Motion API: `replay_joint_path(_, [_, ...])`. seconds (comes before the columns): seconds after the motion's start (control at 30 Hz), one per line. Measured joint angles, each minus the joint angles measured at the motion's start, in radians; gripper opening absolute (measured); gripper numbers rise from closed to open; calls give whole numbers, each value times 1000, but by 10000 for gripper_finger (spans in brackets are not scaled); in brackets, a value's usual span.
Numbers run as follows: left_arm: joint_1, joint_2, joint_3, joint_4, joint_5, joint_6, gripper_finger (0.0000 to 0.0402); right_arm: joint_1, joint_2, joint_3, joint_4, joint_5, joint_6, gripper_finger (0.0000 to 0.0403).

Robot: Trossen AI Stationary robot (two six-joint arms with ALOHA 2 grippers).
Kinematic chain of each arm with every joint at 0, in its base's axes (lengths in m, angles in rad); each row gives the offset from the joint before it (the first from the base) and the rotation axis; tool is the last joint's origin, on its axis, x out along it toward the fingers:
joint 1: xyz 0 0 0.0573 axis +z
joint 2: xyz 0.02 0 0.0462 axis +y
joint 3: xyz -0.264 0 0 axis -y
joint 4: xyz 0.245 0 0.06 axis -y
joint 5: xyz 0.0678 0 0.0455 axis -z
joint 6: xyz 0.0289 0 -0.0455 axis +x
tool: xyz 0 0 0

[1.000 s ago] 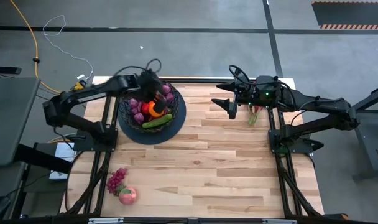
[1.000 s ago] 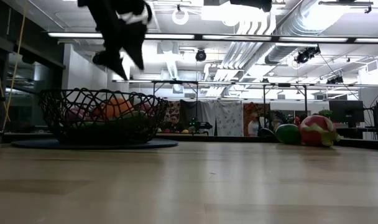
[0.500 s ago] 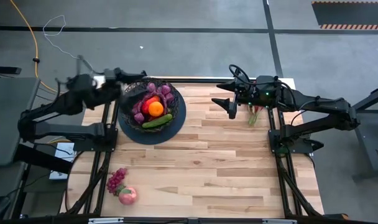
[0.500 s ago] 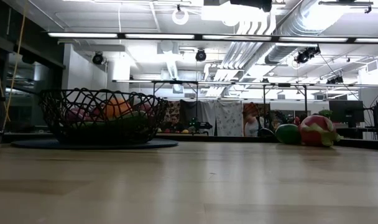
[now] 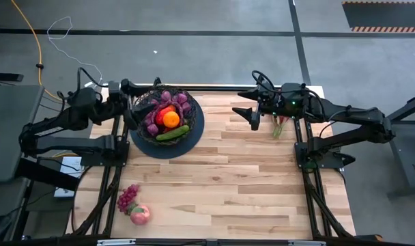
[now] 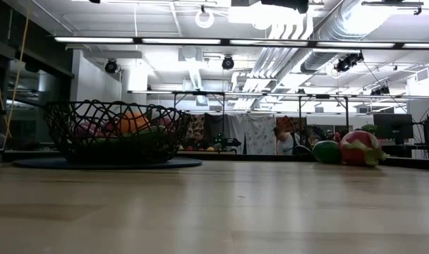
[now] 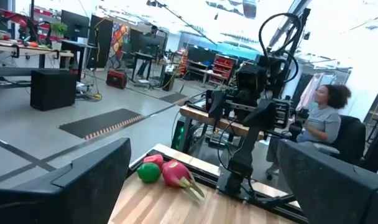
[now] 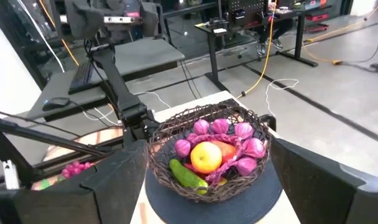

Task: Build produce basket
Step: Put the pink dragon fruit into the black wire basket

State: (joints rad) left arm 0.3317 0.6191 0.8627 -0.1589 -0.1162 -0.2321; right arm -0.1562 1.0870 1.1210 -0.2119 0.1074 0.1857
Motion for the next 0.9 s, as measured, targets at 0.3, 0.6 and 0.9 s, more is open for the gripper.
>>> replay_joint_path(0.3, [0,38,0,-1,94,-109,391,-8,0,14,-32,62,237,330])
replay_joint_path(0.6, [1,38,0,0,103,-124,391,-124,89,263,-716,384,490,330])
replay_joint_path(0.9, [1,46,0,-1,101,-113,391,-290,239,273,-1342,426,767,330])
